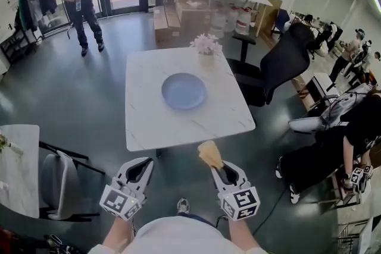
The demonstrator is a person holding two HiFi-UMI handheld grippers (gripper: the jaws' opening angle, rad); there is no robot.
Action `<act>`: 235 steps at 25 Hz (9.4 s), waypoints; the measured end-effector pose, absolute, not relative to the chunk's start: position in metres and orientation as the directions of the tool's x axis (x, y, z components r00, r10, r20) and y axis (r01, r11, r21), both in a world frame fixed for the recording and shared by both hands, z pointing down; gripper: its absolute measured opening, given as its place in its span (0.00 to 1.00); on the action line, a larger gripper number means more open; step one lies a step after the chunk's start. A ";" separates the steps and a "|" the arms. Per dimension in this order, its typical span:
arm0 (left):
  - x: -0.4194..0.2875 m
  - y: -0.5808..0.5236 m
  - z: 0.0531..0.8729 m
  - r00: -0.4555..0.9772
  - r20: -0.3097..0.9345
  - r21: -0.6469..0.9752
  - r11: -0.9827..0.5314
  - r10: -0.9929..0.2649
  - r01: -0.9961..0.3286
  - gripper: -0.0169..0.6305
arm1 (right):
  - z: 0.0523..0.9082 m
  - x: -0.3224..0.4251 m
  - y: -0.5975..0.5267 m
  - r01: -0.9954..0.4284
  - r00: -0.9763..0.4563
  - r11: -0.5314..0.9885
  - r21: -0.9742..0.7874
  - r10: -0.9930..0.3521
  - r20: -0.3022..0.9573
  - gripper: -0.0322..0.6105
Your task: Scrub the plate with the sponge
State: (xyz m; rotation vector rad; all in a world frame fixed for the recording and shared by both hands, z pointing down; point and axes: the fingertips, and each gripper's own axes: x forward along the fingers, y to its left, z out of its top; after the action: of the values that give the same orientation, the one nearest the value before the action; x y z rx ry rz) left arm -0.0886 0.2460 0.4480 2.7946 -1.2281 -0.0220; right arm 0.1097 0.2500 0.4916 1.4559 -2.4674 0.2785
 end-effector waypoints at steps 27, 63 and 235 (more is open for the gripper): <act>-0.112 0.029 0.452 0.695 0.043 0.099 -0.690 -0.717 -0.717 0.08 | 0.494 0.085 0.054 -0.901 -0.421 0.433 -0.037 -0.847 0.324 0.24; -0.085 -0.134 0.480 0.652 0.097 0.132 -0.640 -0.752 -0.757 0.08 | 0.518 0.104 -0.109 -0.875 -0.470 0.478 -0.074 -0.804 0.364 0.24; -0.098 -0.178 0.534 0.509 0.263 0.508 -0.331 -0.819 -0.795 0.09 | 0.524 0.019 -0.160 -0.581 -0.515 0.739 0.342 -0.658 0.549 0.24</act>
State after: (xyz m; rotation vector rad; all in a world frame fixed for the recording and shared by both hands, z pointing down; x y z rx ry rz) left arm -0.0977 -0.1779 0.5344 2.1659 -1.3140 -0.0539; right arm 0.0190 -0.1595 0.5235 0.9289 -2.2606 -0.1486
